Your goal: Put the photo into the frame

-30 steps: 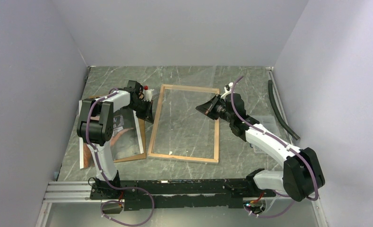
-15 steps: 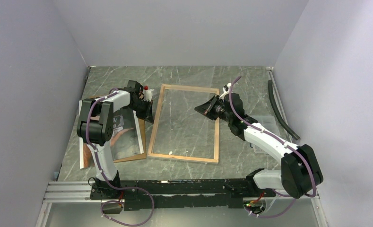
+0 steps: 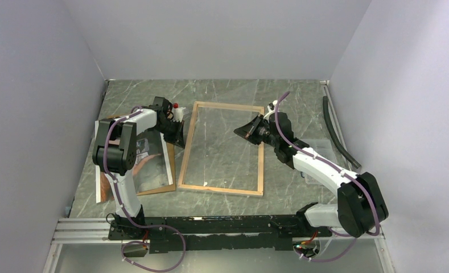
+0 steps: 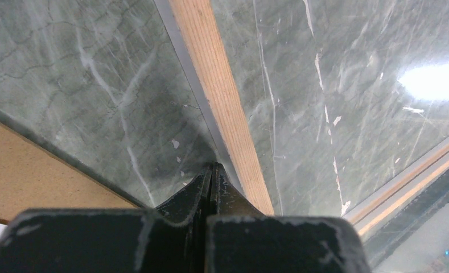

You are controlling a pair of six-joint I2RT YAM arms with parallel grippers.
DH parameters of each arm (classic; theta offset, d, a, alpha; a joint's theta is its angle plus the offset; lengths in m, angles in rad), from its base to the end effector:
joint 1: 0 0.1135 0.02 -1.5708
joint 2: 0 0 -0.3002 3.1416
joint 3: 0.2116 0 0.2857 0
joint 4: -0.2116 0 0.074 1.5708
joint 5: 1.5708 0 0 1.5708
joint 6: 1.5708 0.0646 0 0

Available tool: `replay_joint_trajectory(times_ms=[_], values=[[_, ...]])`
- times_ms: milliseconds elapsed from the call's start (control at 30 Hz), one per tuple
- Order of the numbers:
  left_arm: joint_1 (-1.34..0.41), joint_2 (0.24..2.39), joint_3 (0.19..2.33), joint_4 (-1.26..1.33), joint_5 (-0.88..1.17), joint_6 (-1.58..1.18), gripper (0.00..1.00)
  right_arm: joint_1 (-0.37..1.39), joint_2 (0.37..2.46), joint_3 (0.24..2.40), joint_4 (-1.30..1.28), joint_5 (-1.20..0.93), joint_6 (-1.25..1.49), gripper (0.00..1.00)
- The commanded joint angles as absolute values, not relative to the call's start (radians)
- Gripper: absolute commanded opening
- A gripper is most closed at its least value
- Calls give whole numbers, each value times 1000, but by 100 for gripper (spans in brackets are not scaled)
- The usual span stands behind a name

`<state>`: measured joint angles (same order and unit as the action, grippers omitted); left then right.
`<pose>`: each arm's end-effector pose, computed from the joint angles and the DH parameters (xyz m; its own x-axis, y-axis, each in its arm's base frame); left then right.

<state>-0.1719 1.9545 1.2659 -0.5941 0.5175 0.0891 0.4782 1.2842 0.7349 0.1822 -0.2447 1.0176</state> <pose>0.4115 -0.1039 0.1359 -0.9154 0.2374 -0.3252 0.3701 0.8143 -0.4472 0.2878 0.1668 0.2577 -0.7181 0.5576 -0.4164 -0.0689 0.5384 0.8398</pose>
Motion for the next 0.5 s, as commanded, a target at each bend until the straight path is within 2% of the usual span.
replay_joint_trajectory(times_ms=[0, 467], values=[[-179, 1955, 1239, -600, 466, 109, 3, 486, 1286, 742, 254, -249, 1013, 0], [-180, 1954, 1235, -598, 473, 107, 3, 523, 1299, 742, 240, -220, 996, 0]])
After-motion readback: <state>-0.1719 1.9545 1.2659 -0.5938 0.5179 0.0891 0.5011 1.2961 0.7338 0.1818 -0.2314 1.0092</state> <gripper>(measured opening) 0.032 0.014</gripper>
